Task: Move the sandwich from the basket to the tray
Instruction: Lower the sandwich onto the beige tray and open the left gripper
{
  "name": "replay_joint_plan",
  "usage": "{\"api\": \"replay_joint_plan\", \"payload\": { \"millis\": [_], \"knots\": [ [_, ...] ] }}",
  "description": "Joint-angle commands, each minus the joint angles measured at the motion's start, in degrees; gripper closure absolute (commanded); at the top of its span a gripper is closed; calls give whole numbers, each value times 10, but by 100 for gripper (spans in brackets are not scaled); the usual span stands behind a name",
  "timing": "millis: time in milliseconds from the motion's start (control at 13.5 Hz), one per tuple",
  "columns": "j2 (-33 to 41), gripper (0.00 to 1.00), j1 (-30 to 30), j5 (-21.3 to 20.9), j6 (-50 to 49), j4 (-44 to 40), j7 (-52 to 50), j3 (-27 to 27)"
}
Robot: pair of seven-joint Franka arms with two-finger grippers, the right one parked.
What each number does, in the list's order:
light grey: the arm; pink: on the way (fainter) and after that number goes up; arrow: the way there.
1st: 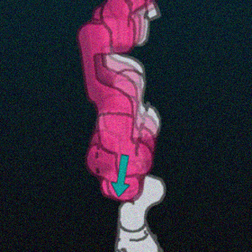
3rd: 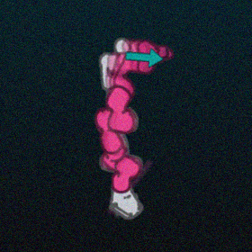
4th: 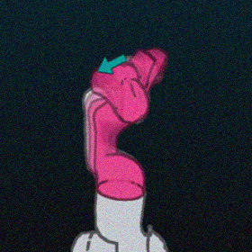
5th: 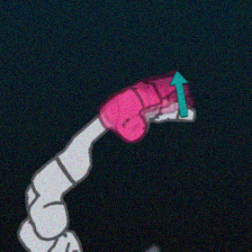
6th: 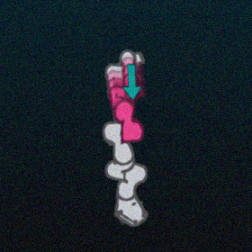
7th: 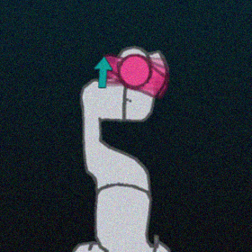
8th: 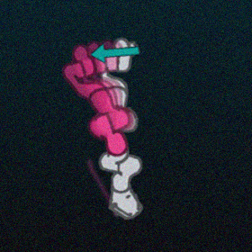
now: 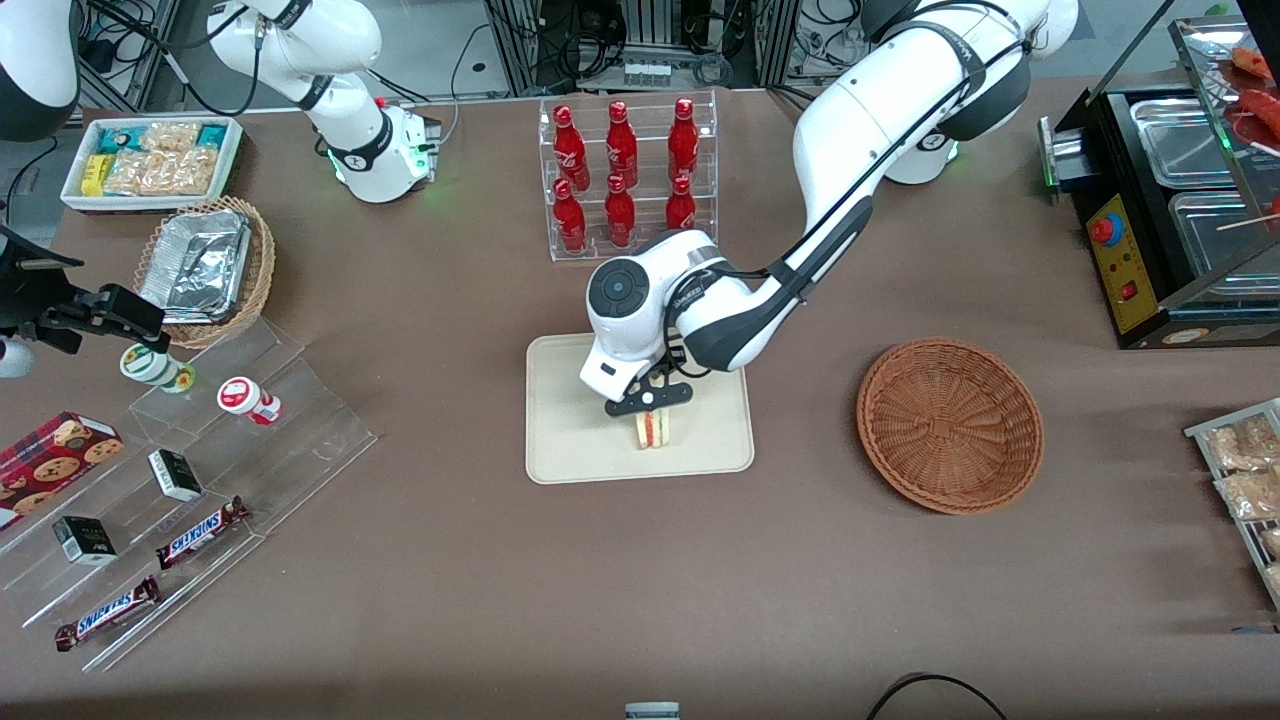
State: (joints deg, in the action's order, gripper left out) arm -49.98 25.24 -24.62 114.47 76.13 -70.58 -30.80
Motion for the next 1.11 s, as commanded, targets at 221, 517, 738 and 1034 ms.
{"api": "replay_joint_plan", "payload": {
  "millis": [221, 517, 738, 1034],
  "knots": [
    [-22, 100, 8, -4, 7, -24, -54, -3],
    [-26, 0, 8, -4, 20, -20, -59, -3],
    [-21, 0, 8, -4, 14, -22, -58, -4],
    [22, 0, 5, -3, -38, -22, -51, -7]
  ]
}}
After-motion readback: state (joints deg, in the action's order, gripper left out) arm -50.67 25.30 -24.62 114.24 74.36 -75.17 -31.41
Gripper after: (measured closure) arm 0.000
